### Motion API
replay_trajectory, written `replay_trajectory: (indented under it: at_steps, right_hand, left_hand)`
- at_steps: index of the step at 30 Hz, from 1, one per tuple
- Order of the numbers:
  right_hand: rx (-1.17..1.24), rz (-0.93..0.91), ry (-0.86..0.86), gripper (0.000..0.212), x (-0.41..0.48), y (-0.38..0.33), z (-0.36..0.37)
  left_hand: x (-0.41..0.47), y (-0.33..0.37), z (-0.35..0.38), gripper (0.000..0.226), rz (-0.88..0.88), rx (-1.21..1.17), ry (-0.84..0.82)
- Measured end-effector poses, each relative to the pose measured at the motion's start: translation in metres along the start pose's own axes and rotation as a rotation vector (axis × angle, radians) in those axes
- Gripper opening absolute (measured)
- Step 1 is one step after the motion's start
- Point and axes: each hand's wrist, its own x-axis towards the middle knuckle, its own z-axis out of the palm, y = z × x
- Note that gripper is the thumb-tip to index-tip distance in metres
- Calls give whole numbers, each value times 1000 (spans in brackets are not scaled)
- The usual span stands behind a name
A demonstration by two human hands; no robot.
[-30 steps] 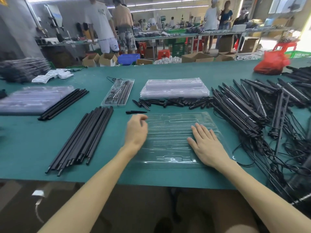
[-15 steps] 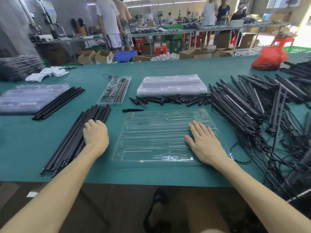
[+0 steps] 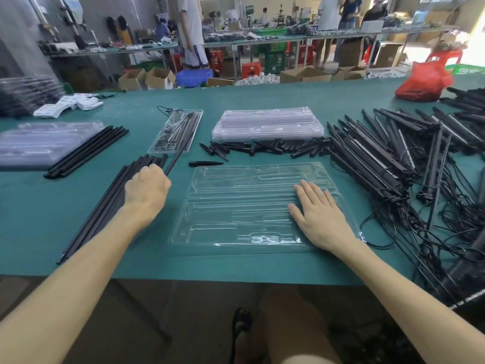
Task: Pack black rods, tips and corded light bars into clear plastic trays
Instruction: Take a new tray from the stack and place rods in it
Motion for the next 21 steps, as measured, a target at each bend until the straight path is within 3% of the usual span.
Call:
replay_trajectory:
  at_steps: [3, 6, 9, 13, 16, 21]
  right_hand:
    - [2, -2, 1, 66, -1, 0, 0]
    - [5, -1, 8, 66, -2, -1, -1]
    - [10, -4, 5, 65, -2, -1, -2]
    - [14, -5, -2, 66, -2, 0, -2]
    - [0, -13, 15, 66, -4, 0, 1]
    - [0, -25, 30, 66, -2, 1, 4]
  left_hand:
    - [5, 21, -26, 23, 56, -163, 82]
    - [-2, 52, -46, 20, 273, -371, 180]
    - [-15, 87, -54, 19, 508, -463, 136]
    - [-34, 126, -50, 16, 604, -638, 134]
    - [-39, 143, -46, 4, 531, -838, 174]
    - [-35, 158, -43, 9, 62, -1395, 27]
